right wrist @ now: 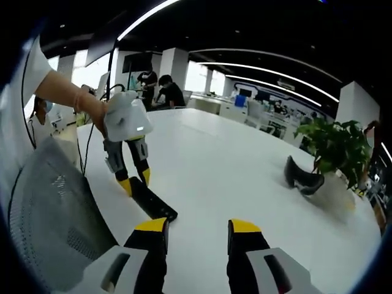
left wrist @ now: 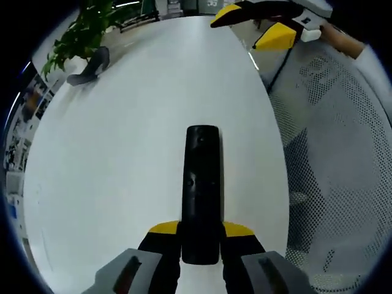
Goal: Press the specified remote control buttons in sequence, fully releasing each button before pressing the next.
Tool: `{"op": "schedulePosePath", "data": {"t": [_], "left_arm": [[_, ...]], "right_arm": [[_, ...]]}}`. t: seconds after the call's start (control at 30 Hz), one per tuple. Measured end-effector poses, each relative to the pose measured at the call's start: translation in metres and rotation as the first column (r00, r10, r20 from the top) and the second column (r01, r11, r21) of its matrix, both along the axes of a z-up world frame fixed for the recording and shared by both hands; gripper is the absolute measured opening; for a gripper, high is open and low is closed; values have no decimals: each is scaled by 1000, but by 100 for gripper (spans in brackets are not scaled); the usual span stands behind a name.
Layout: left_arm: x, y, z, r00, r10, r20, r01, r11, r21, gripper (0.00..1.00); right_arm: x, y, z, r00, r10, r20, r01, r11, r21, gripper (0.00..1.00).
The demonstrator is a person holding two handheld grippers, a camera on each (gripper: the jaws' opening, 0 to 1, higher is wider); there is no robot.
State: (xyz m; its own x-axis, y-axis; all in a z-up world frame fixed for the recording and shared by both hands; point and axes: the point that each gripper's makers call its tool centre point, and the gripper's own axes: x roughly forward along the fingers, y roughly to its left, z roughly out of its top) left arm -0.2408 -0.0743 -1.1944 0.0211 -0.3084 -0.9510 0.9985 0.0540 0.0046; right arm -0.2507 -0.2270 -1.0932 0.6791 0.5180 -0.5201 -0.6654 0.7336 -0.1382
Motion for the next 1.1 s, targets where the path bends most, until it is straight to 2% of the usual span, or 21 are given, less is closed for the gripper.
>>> {"op": "schedulePosePath", "data": {"t": [0.33, 0.73, 0.87, 0.97, 1.03, 1.1], "left_arm": [[-19, 1, -1, 1000, -29, 9, 29, 999, 34, 24], [-35, 1, -2, 995, -100, 17, 98, 990, 106, 24], [-38, 1, -2, 995, -104, 10, 102, 987, 127, 24], [-39, 2, -2, 995, -102, 8, 100, 986, 133, 24], [-40, 2, -2, 995, -98, 8, 96, 986, 133, 24], [-39, 2, -2, 996, -94, 7, 93, 987, 129, 24]], "right_arm": [[-6, 7, -9, 998, 46, -36, -48, 998, -34, 35], [-14, 14, -19, 991, 94, -96, -100, 993, -58, 31], [-22, 21, -25, 980, 142, -143, -152, 987, -57, 27], [-30, 28, -31, 962, 188, -196, -202, 978, -51, 26], [-37, 33, -36, 945, 222, -241, -241, 969, -50, 21], [-39, 37, -38, 932, 265, -247, -289, 955, -63, 14]]}}
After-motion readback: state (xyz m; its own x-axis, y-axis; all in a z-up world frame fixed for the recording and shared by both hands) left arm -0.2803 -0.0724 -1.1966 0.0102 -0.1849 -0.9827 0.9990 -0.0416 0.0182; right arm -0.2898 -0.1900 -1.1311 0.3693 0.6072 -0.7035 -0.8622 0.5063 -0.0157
